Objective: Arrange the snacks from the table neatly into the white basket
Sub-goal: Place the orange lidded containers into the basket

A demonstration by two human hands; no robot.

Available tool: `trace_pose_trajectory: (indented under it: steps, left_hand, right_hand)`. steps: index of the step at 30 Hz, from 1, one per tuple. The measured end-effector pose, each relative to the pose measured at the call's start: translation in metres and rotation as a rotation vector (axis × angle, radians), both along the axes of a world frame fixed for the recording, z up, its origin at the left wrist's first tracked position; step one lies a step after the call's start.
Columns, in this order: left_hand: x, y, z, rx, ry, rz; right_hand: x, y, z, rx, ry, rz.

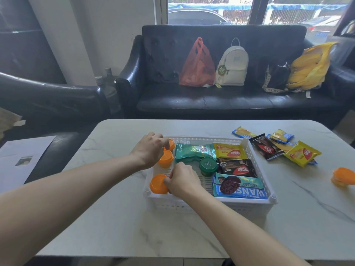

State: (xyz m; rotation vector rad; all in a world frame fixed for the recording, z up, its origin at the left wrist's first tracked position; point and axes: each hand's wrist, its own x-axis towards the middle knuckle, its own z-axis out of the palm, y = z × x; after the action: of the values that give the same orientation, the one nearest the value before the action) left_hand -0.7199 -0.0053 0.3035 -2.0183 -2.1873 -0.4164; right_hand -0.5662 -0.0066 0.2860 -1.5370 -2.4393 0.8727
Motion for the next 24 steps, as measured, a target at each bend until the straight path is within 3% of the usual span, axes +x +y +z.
trace_pose_trajectory:
  steps: [6,14,24]
  left_hand:
    - [-0.003,-0.003,-0.005,-0.025,0.015,-0.009]
    - [-0.004,-0.008,-0.008,-0.050,0.021,-0.019]
    - [-0.012,-0.015,-0.018,-0.142,0.023,-0.044]
  right_hand:
    - [-0.005,0.007,-0.002,-0.062,0.024,-0.081]
    - [-0.020,0.012,0.002,0.083,-0.006,-0.153]
    - [-0.020,0.015,0.000,0.104,0.040,-0.157]
